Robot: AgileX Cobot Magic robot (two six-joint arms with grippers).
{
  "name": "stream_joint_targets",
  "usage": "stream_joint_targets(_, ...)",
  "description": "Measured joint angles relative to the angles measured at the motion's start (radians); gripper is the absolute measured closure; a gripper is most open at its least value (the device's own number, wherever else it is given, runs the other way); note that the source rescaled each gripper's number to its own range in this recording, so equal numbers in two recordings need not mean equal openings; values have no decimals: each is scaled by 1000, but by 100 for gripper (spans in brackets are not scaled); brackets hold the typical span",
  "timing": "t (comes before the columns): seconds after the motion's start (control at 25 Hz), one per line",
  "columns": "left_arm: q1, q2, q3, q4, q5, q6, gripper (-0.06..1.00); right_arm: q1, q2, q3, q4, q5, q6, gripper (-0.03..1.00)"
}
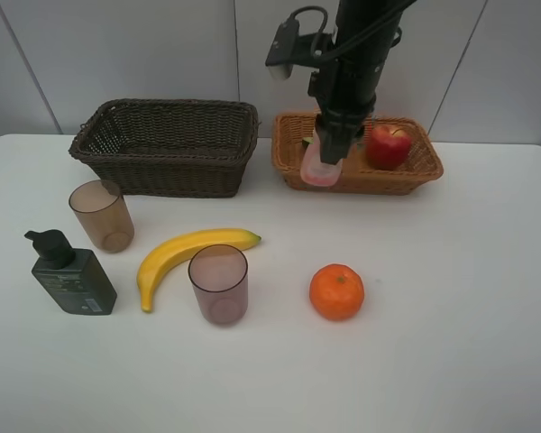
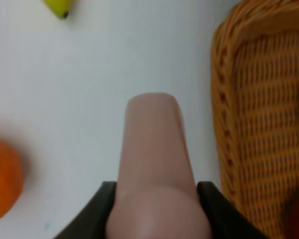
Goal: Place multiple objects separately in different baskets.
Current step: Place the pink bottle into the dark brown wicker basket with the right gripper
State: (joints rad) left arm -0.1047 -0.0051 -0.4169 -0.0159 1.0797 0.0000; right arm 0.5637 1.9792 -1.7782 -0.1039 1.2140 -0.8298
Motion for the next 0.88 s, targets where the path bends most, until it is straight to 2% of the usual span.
stream_joint_targets(0.32, 0, 0, 0, 0, 0, 0, -6, 0, 0, -121, 104, -25, 0, 97)
stream_joint_targets(0.44, 0, 0, 0, 0, 0, 0, -6, 0, 0, -122, 153, -103, -1, 97)
stream_joint_targets(0.76, 0, 0, 0, 0, 0, 0, -6, 0, 38, -122, 333, -398, -1, 97)
stream_joint_targets(0.88, 0, 0, 0, 0, 0, 0, -6, 0, 75, -122, 367, -492, -1, 97)
